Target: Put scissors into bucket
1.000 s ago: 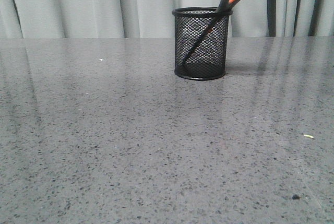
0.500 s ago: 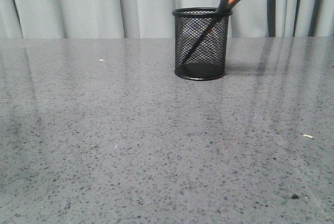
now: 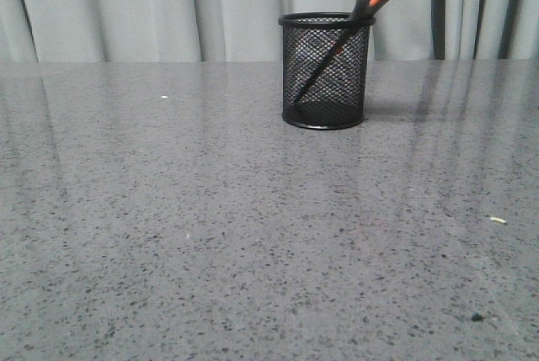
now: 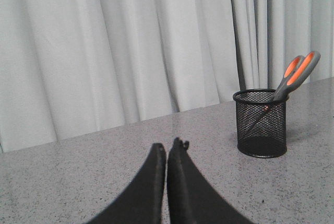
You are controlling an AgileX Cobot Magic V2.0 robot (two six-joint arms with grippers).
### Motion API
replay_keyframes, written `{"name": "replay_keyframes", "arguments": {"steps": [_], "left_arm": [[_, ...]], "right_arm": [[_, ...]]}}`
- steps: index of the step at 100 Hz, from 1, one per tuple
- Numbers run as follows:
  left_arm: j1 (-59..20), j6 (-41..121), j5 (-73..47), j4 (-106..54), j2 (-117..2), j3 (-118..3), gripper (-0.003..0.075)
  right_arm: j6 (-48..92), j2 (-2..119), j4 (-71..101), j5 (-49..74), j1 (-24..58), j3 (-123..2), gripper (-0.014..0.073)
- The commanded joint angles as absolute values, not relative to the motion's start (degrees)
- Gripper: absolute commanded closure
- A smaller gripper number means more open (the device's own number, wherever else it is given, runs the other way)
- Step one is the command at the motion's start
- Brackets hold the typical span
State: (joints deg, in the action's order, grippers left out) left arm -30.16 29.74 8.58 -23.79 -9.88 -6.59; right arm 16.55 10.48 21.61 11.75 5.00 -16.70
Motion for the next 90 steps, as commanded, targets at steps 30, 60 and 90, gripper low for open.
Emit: {"name": "replay_keyframes", "arguments": {"steps": [30,60,90], "left_arm": [[-30.1,29.1,12.3,-24.1,-10.4,-8.1,0.074],[-30.1,29.1,12.3,-24.1,-10.4,-8.1,0.074],[-28.6,28.4,13.2,-17.1,-10.3,-5.2,0.074]], "right_arm": [[17.1,11.0,21.2,9.4,4.6,-18.1,0.0667],[17.1,11.0,21.2,9.4,4.6,-18.1,0.0667],[17.1,11.0,21.2,9.4,4.6,-18.1,0.0667]]}}
